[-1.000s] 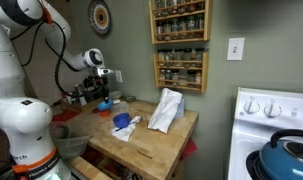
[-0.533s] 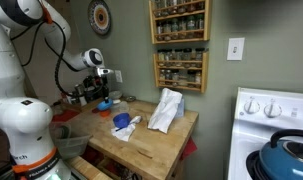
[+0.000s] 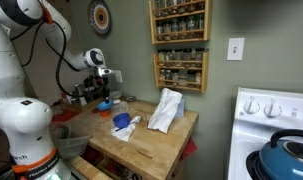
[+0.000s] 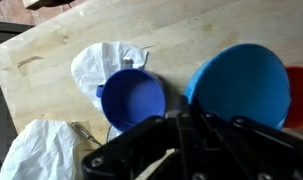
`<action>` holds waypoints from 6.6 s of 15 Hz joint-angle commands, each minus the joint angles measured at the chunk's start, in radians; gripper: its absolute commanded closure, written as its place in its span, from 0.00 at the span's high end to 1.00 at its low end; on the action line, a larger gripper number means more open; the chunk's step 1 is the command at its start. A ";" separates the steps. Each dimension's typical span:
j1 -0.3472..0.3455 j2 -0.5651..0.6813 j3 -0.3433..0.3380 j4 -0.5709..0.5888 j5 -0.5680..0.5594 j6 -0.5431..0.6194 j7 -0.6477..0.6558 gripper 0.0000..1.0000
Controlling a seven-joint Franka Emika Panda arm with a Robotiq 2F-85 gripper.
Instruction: Pour some water from the blue bowl into the orange bowl then pour some water from the orange bowl into the blue cup
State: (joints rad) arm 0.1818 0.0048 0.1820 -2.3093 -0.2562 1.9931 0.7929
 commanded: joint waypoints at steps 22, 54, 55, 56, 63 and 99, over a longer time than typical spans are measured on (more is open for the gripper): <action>-0.082 -0.152 -0.121 -0.279 0.358 0.223 -1.045 0.01; -0.051 -0.055 -0.064 -0.268 0.413 0.405 -0.868 1.00; -0.046 -0.043 -0.057 -0.253 0.423 0.408 -0.853 1.00; -0.042 -0.034 -0.052 -0.240 0.422 0.412 -0.844 1.00; -0.019 0.041 -0.020 -0.178 0.455 0.487 -0.841 1.00; -0.100 -0.087 -0.096 -0.151 0.130 0.257 -0.927 0.01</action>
State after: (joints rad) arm 0.1007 -0.0017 0.1071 -2.4611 -0.0324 2.3760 -0.1256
